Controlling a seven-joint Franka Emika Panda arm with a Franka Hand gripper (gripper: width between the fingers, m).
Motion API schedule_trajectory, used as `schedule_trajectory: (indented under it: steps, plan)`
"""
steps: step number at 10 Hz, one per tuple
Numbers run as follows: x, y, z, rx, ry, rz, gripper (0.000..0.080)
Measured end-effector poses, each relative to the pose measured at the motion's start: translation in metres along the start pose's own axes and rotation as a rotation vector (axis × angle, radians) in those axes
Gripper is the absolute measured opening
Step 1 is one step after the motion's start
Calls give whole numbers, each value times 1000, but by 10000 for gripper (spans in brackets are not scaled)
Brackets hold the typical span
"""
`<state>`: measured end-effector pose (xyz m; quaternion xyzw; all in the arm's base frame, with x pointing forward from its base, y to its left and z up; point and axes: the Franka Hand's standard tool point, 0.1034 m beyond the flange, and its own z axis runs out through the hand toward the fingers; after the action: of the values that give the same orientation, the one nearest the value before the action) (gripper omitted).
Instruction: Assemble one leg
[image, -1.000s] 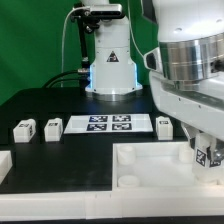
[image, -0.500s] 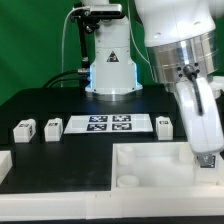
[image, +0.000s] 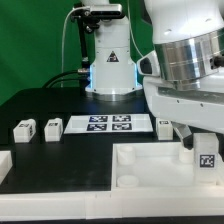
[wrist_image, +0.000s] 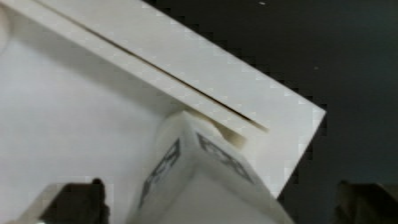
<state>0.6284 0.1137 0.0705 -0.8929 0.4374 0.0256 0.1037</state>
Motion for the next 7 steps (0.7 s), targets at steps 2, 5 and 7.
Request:
schedule_trajectory:
  steps: [2,5,7]
  plan:
    - [-2,-1,1,-25,19,-322,649]
    - [1,1,0,-63,38,-672,634]
    - [1,1,1,-60,37,-621,363]
